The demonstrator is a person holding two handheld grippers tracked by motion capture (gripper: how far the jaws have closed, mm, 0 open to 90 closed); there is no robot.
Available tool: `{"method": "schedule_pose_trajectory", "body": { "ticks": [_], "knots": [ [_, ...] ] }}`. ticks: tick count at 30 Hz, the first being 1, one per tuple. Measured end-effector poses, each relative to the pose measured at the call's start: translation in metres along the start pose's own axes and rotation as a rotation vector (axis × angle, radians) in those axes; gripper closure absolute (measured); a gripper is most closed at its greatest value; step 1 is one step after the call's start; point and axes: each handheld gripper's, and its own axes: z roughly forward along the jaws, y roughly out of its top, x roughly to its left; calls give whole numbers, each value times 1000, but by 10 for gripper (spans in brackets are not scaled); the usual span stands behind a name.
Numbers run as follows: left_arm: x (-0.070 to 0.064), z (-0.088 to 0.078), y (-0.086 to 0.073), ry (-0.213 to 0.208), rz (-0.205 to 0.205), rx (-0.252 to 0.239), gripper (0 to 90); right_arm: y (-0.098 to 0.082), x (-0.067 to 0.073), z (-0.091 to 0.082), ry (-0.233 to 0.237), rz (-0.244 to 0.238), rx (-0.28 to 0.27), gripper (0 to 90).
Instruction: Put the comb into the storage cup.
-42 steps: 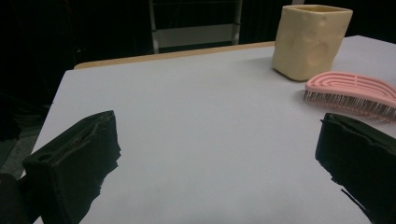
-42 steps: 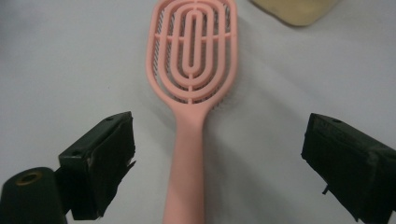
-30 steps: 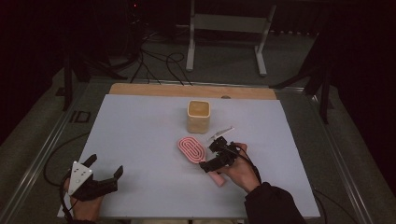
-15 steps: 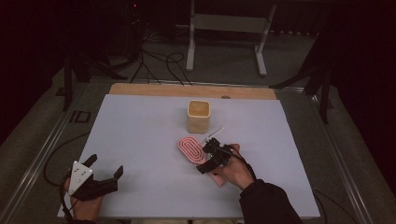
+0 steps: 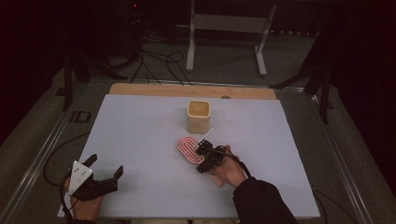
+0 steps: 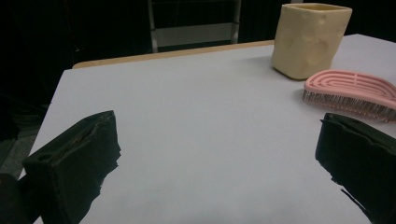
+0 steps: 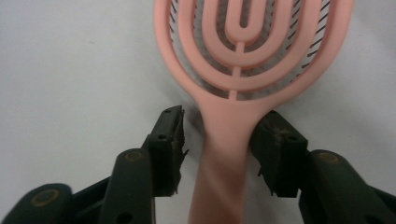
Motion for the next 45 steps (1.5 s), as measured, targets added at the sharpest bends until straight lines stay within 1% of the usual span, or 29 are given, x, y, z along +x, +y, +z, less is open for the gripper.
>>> {"method": "schedule_pose_trajectory", "body": {
  "ticks": [1, 2, 3, 6, 7, 8, 9, 19, 24, 25, 28, 29, 31, 38, 39, 44, 45],
  "knots": [
    [0, 0, 0, 0, 1, 0, 2, 1, 1, 1, -13, -12, 7, 563],
    [0, 0, 0, -1, 0, 0, 2, 2, 2, 2, -29, -13, 6, 582],
    [0, 0, 0, -1, 0, 0, 2, 2, 2, 2, -46, -37, 6, 598],
    [0, 0, 0, 0, 0, 0, 3, 2, 5, 3, -64, -51, 5, 625],
    [0, 0, 0, 0, 0, 1, 3, 2, 5, 3, -61, -60, 4, 639],
    [0, 0, 0, 0, 3, 3, 2, 3, 5, 2, -59, -56, 8, 643],
    [0, 0, 0, -1, 5, 4, 2, 3, 5, 2, -60, -65, 11, 648],
    [0, 0, 0, 0, 3, 5, 3, 3, 1, 3, -39, -60, 5, 668],
    [-1, 1, 0, -1, 4, 6, 3, 2, 4, 3, -59, -73, 1, 665],
    [-1, 1, 0, 0, 4, 6, 2, 2, 5, 3, -61, -69, -1, 665],
    [0, 0, 0, 1, 4, 7, 3, 1, 4, 3, -62, -77, -4, 669],
    [0, 0, 0, 3, 3, 7, 3, 0, 6, 3, -68, -69, -13, 675],
    [0, 0, 0, 4, 3, 7, 3, 0, 7, 3, -76, -73, -14, 684],
    [0, 1, -1, 3, 3, 9, 3, -2, 7, 2, -74, -63, -28, 697],
    [0, 1, -1, 3, 5, 9, 3, -3, 7, 2, -75, -70, -37, 698],
    [0, 1, -1, 3, 7, 10, 3, -5, 7, 2, -73, -61, -59, 699],
    [0, 1, -1, 3, 7, 10, 3, -7, 6, 2, -59, -38, -75, 699]
  ]
}}
